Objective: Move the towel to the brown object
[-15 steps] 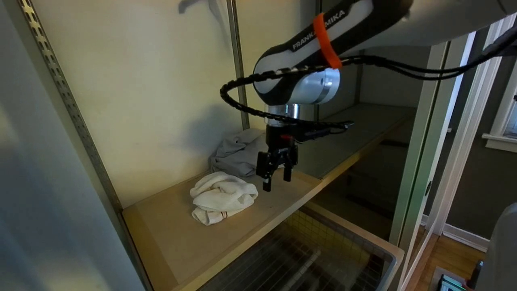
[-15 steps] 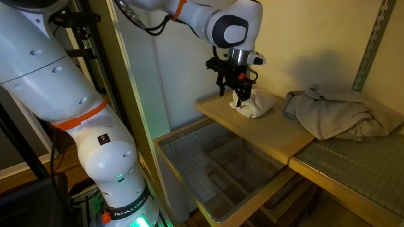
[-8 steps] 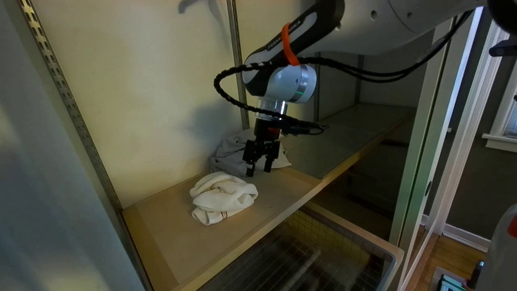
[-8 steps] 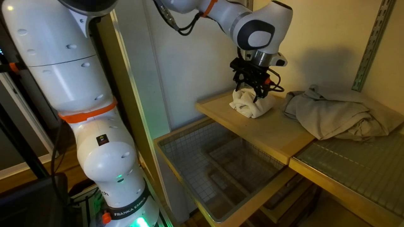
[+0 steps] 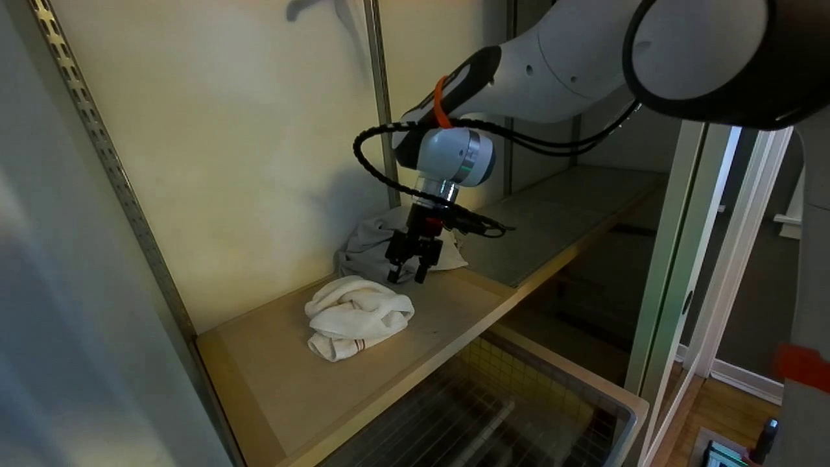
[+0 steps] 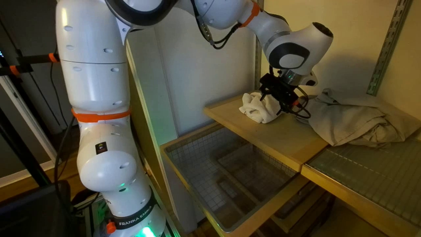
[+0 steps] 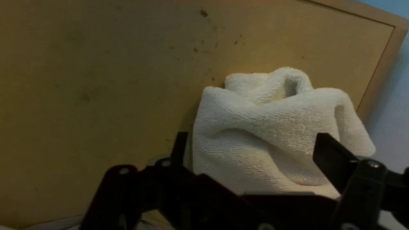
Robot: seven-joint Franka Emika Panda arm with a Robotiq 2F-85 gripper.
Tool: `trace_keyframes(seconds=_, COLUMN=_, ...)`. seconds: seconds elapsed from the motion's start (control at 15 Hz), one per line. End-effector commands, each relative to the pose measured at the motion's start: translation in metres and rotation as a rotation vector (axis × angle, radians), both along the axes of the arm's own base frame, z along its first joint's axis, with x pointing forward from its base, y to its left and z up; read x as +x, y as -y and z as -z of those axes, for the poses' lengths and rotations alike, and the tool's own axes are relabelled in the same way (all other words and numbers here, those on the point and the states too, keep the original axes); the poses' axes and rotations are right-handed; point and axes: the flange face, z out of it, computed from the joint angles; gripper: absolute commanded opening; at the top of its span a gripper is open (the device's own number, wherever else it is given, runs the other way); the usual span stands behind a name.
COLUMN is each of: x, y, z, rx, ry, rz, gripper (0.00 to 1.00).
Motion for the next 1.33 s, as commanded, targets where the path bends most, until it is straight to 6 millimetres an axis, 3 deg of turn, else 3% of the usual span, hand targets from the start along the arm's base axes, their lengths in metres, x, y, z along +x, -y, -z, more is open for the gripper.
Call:
trace_keyframes(seconds=0.0, x=0.017, y=0.011, z=0.028, rx=0.067, ry=-0.012, rz=0.007, gripper=1.0)
trace_keyframes(seconds=0.53, x=0.032, y=0.002, z=0.072, rx=0.268, ry=-0.067, rz=-0.008, gripper=1.0)
trace_keyframes(seconds=0.93, x=0.041, y=0.0, z=0.089, rx=0.341, ry=-0.081, rz=-0.017, gripper=1.0)
trace_keyframes(seconds=1.27, x=0.041, y=-0.023, z=0.098, rx=0.43, ry=-0.125, rz=-0.059, gripper=1.0)
